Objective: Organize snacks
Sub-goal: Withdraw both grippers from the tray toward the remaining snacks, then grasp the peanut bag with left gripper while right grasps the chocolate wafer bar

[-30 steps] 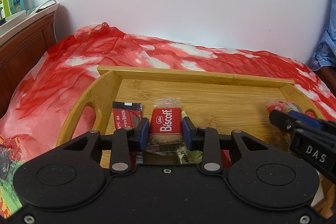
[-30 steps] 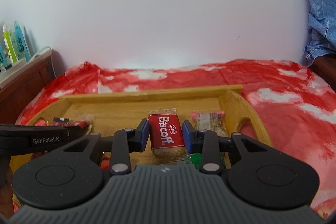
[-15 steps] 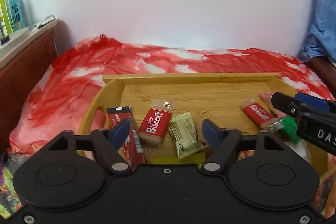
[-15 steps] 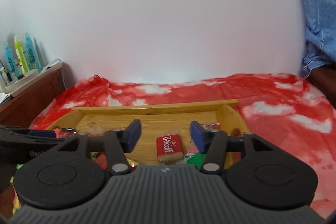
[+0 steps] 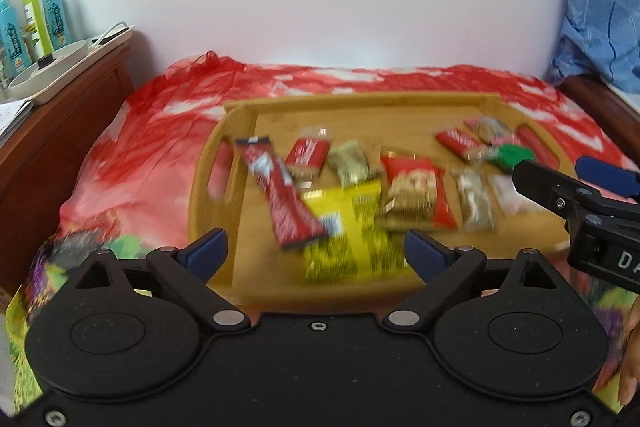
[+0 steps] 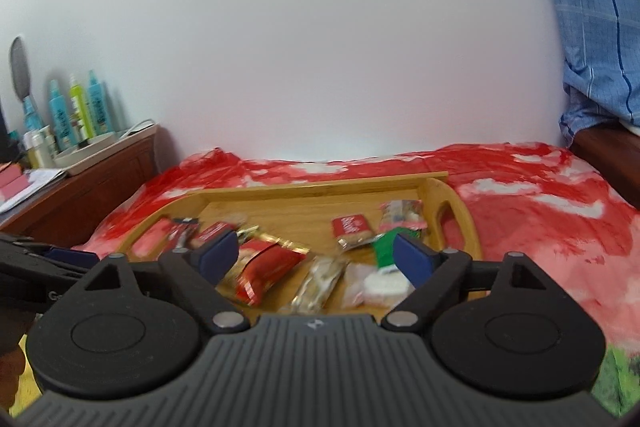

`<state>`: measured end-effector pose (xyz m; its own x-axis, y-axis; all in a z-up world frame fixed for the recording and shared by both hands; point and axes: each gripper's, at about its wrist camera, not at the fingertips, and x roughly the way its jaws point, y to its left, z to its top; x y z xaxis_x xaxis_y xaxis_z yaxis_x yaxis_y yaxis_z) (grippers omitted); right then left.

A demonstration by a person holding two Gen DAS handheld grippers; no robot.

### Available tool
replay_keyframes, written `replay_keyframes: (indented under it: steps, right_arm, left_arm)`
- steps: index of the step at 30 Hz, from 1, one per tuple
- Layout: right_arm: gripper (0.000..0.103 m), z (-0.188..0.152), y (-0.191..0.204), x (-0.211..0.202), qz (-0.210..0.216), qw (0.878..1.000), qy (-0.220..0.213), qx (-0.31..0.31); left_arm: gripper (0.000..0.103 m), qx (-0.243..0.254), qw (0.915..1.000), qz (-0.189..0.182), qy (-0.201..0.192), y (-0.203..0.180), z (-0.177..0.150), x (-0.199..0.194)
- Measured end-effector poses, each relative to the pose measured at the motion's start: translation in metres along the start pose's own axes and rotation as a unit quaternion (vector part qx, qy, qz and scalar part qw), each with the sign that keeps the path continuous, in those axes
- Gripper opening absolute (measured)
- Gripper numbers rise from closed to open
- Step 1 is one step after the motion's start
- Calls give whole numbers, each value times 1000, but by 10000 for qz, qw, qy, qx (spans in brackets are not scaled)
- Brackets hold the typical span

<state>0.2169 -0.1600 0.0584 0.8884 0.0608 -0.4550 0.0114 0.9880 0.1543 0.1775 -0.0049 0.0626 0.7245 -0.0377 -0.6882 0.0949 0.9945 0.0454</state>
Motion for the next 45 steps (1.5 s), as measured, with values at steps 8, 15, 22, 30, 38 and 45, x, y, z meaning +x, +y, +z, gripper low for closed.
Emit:
replay_keyframes:
  steps: [8, 15, 22, 30, 38, 45]
  right_arm:
    - [102, -24, 21, -25, 152, 9995, 7, -283]
    - [103, -40, 34, -34, 179, 9983, 127, -539]
    - [103, -50, 40, -36, 210, 9971, 264, -678]
    - [103, -57, 47, -31, 261, 9951, 403, -864]
    - [103, -62, 54, -27, 372, 9926, 476, -1051]
    - [103, -65, 56, -23, 438, 9919, 549, -1062]
  left_arm:
    - [95, -99, 9998, 25, 146, 9, -33, -21]
    - [95, -244, 9992, 91, 312, 21, -54, -30]
    - [95, -466, 9977, 108, 486, 33, -71, -30]
    - [96, -674, 9962, 50, 547, 39, -80, -30]
    - [96, -766, 9951, 35, 621, 43, -84, -33]
    - [96, -871, 9940, -48, 663, 52, -89, -35]
